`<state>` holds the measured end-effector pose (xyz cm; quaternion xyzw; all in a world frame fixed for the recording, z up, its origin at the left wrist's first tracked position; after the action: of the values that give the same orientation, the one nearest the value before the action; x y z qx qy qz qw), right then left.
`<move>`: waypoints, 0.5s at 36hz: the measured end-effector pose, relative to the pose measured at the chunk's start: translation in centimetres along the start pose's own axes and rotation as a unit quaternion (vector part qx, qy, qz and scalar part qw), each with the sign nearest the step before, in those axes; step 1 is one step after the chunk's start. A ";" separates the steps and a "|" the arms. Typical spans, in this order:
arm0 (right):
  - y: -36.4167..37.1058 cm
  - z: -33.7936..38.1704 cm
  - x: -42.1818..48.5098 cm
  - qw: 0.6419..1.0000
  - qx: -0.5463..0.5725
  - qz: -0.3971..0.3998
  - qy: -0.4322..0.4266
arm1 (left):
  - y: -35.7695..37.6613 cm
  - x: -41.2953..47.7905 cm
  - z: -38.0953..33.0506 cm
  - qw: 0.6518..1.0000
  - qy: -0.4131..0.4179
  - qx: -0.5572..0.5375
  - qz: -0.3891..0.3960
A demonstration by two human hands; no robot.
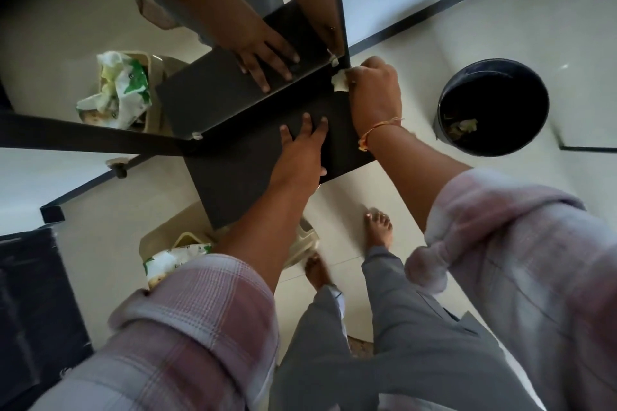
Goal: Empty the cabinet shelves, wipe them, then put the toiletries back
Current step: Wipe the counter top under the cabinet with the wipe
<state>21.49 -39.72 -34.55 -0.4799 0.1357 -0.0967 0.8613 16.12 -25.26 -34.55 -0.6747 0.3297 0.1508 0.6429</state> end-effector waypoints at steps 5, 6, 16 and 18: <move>-1.1 -2.5 -3.1 1.000 -0.001 0.026 -0.010 | -0.2 -0.3 -0.2 0.999 -0.011 -0.046 0.008; -1.3 -3.1 -4.3 1.000 0.001 0.025 -0.008 | -0.3 -0.3 -0.2 0.999 -0.010 -0.045 0.004; -1.0 -7.8 -11.9 0.990 0.082 0.049 0.101 | -0.9 -0.9 -1.0 0.999 -0.025 -0.026 0.023; -1.3 -8.0 -11.7 0.985 0.112 0.060 0.115 | -0.9 -1.3 -1.8 0.999 -0.027 -0.010 0.023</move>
<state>7.81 -43.32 -35.76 -0.3572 0.2511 -0.1139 0.8924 15.35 -26.76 -32.77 -0.6695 0.3259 0.1866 0.6409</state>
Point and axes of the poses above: each hand's wrist, its own x-axis towards the middle knuckle, its own y-axis out of the palm, z = x × y, the point moved 2 cm from there along x, towards the middle knuckle, and after that the axes turned 7 degrees about y, right-handed, at the moved point
